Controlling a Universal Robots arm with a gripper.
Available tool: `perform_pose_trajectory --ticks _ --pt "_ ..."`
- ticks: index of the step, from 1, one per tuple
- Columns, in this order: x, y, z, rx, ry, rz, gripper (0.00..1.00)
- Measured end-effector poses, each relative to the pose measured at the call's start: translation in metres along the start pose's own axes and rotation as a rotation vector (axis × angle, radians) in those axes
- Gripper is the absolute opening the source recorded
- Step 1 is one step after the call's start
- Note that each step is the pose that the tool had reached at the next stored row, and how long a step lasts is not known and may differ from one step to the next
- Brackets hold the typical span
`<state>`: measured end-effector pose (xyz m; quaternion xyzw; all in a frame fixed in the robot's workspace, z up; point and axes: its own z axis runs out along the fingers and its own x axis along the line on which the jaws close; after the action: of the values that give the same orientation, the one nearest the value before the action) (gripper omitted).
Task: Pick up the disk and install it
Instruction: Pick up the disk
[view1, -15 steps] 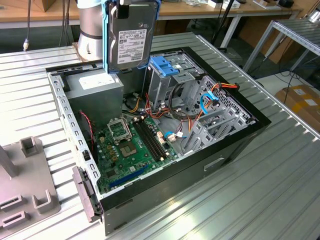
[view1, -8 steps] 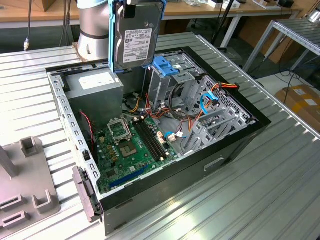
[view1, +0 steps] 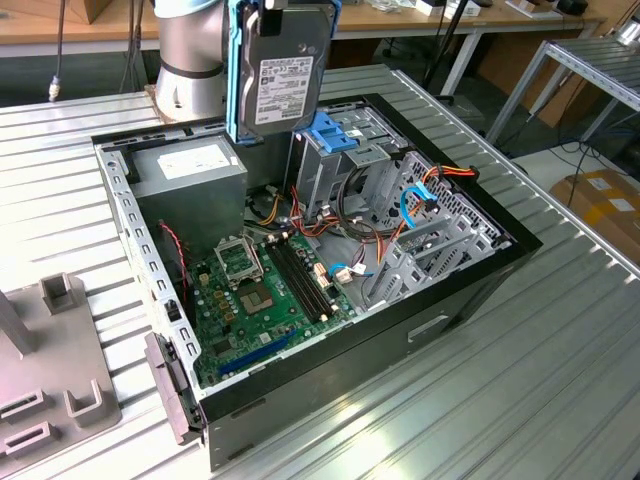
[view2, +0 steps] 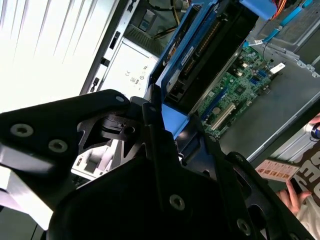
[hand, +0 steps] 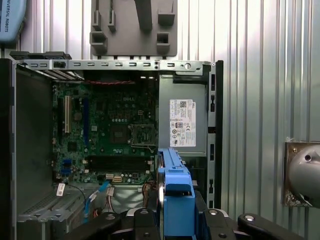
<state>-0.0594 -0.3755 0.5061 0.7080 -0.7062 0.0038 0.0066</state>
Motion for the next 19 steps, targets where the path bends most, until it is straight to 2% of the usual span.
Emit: perform_pose_trajectory --ticks 3,7,8,13,16,19 --pt "0.0 -0.0071 0.0 0.0 0.0 0.0 0.36" --pt "0.0 -0.0224 -0.0001 0.0 0.0 0.0 0.36" --pt "0.0 -0.0247 -0.0001 0.0 -0.0001 0.0 0.36" --pt "0.0 -0.0266 -0.0001 0.0001 -0.0001 0.0 0.36" --pt "0.0 -0.0339 -0.0001 0.0 0.0 0.0 0.36" --pt "0.0 -0.0444 -0.0002 0.0001 0.0 0.0 0.36"
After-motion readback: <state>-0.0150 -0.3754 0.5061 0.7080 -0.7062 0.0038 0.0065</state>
